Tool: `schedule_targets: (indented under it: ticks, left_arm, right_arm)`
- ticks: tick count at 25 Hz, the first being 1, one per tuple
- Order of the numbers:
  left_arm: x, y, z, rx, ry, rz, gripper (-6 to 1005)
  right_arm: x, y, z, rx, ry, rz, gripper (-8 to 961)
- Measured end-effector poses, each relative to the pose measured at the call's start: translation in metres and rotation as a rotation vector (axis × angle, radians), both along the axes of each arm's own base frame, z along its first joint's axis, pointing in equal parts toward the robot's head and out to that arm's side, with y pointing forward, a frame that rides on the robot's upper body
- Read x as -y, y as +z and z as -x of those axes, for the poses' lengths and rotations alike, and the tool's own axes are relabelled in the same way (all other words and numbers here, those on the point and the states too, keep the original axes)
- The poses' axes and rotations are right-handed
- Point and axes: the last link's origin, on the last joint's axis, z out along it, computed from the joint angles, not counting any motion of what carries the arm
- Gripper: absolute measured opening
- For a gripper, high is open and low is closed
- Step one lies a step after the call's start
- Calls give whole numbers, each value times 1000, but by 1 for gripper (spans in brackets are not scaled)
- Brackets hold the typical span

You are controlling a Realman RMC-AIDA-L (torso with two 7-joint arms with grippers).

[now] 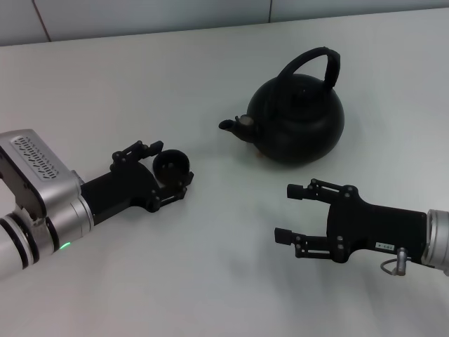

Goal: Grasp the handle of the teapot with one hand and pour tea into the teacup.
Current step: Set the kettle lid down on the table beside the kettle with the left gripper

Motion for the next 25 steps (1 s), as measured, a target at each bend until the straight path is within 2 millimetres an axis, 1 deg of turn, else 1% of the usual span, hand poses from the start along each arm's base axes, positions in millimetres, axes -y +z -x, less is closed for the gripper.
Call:
schedule_targets:
  ticks: [3,9,20,21,22,23,25]
  left_arm:
    - [0,0,0,-1,-1,1,693]
    - [1,-1,-1,3,0,6,819]
    - [3,2,-1,26,-12,2,819]
    - [8,9,0,63,-29,-3,819]
    - [8,9,0,63,-29,-3,819]
    - [13,15,2,92,-42,-9,819]
    - [15,18,3,105,-46,-11,819]
  right_arm:
    - [0,0,0,-1,0,1,808]
    - [0,0,0,-1,-1,1,808]
    - [0,0,0,-2,-3,2,808]
    - [0,-1,0,-1,-4,1,808]
    - [0,-1,0,-1,-4,1,808]
    - [0,-1,-1,1,-6,1,808]
    - [0,-1,-1,1,-6,1,808]
